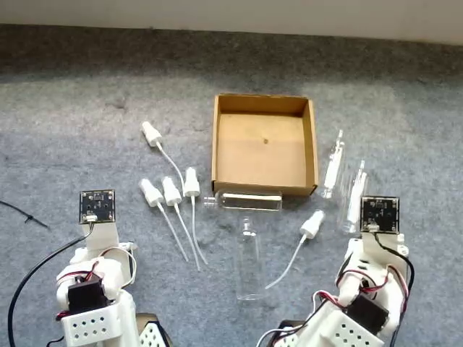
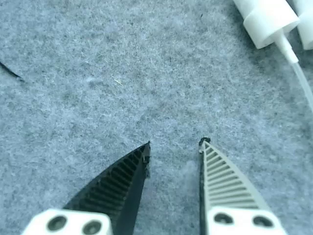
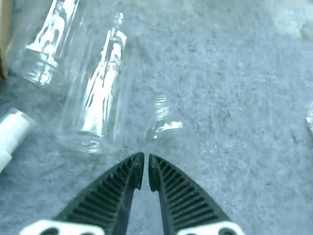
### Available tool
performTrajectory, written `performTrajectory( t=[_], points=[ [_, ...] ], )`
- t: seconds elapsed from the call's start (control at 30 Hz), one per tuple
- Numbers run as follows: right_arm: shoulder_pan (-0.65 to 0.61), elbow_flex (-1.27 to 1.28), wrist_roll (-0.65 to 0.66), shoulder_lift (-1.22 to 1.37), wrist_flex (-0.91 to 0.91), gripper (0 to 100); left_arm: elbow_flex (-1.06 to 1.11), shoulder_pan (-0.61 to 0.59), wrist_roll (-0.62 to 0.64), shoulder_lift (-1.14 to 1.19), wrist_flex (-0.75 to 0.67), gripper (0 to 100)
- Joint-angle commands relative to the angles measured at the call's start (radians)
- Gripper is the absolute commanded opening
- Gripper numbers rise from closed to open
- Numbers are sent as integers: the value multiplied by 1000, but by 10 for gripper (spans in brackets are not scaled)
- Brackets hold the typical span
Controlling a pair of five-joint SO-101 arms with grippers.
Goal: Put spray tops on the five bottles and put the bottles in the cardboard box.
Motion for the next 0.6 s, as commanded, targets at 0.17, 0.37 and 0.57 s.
performTrajectory(
  t=[0.17, 0.37, 0.57],
  points=[
    [74, -314, 106, 325, -22, 7, 19, -12, 0, -15, 6, 162],
    [77, -645, 98, 891, 51, 70, 19, -12, 0, -15, 6, 162],
    [91, -975, 103, 1351, 237, 175, 19, -12, 0, -15, 6, 162]
  ],
)
